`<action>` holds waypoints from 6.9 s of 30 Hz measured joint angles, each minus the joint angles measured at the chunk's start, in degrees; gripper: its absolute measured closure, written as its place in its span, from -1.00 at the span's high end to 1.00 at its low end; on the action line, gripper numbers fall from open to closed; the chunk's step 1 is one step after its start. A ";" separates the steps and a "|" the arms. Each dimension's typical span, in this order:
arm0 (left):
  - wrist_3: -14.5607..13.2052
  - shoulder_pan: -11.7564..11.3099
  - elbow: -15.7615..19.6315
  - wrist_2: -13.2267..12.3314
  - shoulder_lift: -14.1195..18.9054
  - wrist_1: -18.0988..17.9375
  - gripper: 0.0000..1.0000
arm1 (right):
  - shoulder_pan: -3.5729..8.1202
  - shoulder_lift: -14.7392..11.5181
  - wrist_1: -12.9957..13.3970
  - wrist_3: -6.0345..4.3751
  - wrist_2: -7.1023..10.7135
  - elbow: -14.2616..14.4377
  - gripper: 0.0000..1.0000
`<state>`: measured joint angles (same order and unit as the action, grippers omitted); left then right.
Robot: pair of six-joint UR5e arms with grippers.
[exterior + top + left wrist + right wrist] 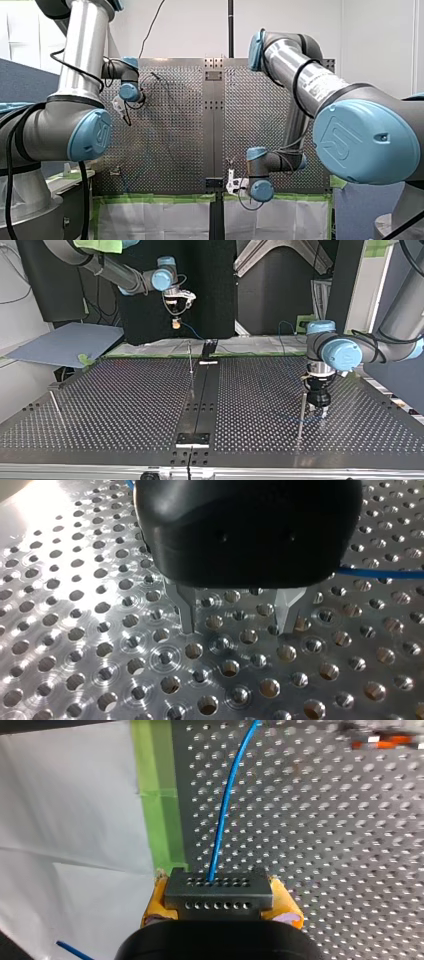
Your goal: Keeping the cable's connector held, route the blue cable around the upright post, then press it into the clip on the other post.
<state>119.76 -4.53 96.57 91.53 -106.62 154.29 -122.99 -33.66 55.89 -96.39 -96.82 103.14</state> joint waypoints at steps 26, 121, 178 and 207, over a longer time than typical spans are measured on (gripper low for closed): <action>0.20 -0.46 0.00 0.00 0.01 0.29 0.57 | 2.02 -7.84 8.70 -1.72 2.03 11.32 -1.00; 19.49 2.24 9.23 -8.90 0.34 13.46 1.00 | 3.11 -4.48 11.00 -0.66 2.59 11.38 -1.00; 32.29 0.15 16.25 -5.05 16.54 8.65 1.00 | 3.13 -4.47 11.67 -0.72 3.62 11.37 -1.00; 21.32 1.93 19.36 -4.07 28.65 17.74 1.00 | 4.26 -4.48 11.60 -1.85 4.29 11.31 -1.00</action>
<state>141.08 -2.60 115.93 87.46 -77.97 172.04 -118.73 -38.15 67.49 -98.24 -92.53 114.45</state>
